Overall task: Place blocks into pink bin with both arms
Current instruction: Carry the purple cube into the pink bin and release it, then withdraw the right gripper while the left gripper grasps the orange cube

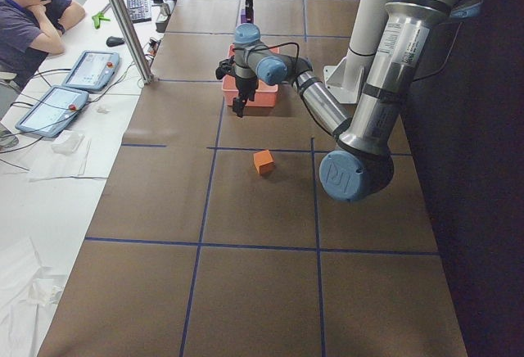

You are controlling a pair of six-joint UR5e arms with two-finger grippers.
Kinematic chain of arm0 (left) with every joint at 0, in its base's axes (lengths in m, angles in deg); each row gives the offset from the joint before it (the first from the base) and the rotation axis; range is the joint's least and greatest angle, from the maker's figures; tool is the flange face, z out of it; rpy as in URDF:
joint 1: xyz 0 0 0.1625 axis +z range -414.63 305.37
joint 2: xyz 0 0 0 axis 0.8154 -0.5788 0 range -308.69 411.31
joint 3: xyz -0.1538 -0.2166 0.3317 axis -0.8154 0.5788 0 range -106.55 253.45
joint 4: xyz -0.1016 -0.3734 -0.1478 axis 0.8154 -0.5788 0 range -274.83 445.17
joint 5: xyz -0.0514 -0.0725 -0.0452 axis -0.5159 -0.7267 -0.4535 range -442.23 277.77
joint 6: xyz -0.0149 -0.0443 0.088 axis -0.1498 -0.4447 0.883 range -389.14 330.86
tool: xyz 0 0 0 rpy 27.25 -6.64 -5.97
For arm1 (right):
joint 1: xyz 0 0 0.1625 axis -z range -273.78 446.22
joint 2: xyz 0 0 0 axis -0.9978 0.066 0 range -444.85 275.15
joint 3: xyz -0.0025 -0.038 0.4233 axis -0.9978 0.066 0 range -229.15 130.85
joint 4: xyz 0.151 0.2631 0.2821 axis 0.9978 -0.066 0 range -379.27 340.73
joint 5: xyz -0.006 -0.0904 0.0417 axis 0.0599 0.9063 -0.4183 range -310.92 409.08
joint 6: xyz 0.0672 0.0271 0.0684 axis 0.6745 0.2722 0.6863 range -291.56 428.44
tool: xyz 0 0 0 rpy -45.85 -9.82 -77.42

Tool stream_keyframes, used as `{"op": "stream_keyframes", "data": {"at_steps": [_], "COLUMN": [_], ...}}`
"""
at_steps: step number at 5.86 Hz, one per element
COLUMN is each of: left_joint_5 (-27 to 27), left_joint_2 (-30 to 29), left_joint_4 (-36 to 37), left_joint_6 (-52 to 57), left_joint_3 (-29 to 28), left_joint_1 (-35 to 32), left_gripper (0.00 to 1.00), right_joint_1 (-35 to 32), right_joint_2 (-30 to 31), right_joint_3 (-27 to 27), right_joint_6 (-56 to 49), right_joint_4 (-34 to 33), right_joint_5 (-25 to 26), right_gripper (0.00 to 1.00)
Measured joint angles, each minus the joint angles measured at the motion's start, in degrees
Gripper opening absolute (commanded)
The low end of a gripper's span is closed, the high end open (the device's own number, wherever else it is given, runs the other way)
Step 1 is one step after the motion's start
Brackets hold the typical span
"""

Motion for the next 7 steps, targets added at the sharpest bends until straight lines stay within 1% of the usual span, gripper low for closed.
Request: {"op": "stream_keyframes", "data": {"at_steps": [1,2,3,4,7], "left_joint_5": [-0.6,-1.5,-2.8,-3.4,-3.6], "left_joint_2": [1.3,2.1,2.7,2.9,3.7], "left_joint_4": [-0.3,-0.5,-0.7,-0.9,-1.0], "left_joint_6": [2.7,3.6,3.7,3.7,2.7], "left_joint_3": [-0.1,-0.1,0.0,-0.1,-0.2], "left_joint_1": [-1.1,-1.5,-1.6,-1.6,-1.6], "left_gripper": [1.0,1.0,1.0,1.0,1.0], "right_joint_1": [5.1,8.8,10.7,11.3,10.0], "right_joint_2": [-3.2,-5.5,-7.0,-7.8,-8.3], "right_joint_3": [0.1,0.4,1.1,2.0,2.7], "right_joint_6": [6.2,10.7,13.3,14.1,13.4], "right_joint_4": [-2.0,-3.4,-3.8,-4.0,-4.0], "right_joint_5": [4.7,8.2,10.2,10.9,10.9], "right_gripper": [0.4,0.98,0.99,0.98,1.0]}}
